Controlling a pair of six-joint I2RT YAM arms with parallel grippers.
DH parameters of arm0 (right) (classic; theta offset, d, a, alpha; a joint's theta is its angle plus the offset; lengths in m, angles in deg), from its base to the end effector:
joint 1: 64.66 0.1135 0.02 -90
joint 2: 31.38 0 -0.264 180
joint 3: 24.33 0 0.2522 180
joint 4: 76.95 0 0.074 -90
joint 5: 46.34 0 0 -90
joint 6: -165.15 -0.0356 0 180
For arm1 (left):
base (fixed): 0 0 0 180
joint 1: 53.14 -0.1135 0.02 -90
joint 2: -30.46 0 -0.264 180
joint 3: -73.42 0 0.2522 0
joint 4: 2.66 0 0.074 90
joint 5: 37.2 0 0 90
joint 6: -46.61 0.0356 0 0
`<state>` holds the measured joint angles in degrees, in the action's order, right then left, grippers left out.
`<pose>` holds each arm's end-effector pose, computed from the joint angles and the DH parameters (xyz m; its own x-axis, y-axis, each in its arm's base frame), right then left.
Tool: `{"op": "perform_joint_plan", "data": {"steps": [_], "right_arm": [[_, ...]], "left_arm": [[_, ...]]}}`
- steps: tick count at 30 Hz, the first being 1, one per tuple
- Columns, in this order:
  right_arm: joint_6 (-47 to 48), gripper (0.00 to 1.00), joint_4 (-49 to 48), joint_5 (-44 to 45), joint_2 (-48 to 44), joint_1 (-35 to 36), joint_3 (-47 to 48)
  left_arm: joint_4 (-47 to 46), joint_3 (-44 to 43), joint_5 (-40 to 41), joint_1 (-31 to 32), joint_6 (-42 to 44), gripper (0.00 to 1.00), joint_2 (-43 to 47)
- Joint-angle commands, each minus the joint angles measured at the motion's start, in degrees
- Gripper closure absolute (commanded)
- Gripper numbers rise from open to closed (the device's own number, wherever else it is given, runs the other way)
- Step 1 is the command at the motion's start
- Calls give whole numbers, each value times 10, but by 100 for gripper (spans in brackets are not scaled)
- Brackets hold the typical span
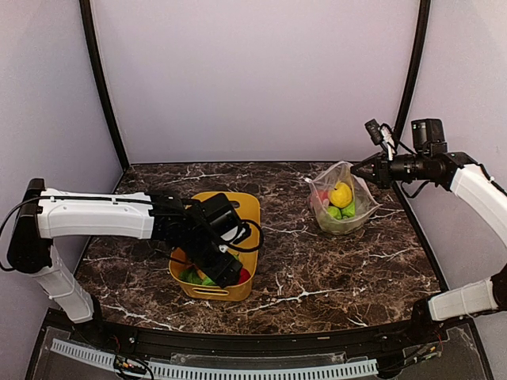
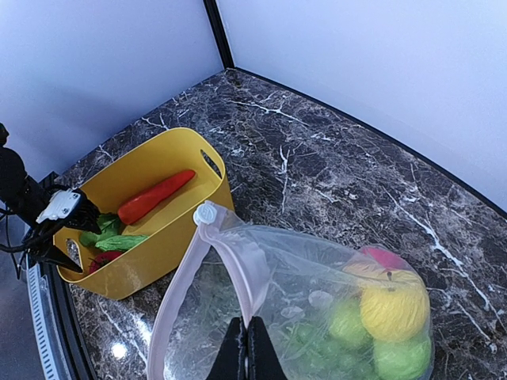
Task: Place the food in the zip-top bag and seal the zipper
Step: Adjust the fake vegetable in the bin.
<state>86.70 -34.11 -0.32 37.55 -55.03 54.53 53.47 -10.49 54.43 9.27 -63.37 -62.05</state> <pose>0.2494 0.0674 0.3492 -0.3856 -0.2116 -0.8981 -0.7883 0.5813 0.2016 0.1527 -0.2900 0.2404 -0.6944 0.5914 -0.4100 0.6842 0.7191 -0.1217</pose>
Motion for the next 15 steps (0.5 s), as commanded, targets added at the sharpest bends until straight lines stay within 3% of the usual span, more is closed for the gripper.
{"op": "perform_joint_plan", "data": {"steps": [1, 10, 15], "right_arm": [[-6, 100, -16, -11, 4, 0, 3], [-5, 100, -15, -8, -1, -1, -5], [-3, 100, -17, -7, -5, -1, -12]], "left_arm": [[-28, 13, -35, -12, 14, 22, -13], [-24, 7, -75, -32, 23, 17, -56], [3, 3, -88, -42, 25, 20, -71]]}}
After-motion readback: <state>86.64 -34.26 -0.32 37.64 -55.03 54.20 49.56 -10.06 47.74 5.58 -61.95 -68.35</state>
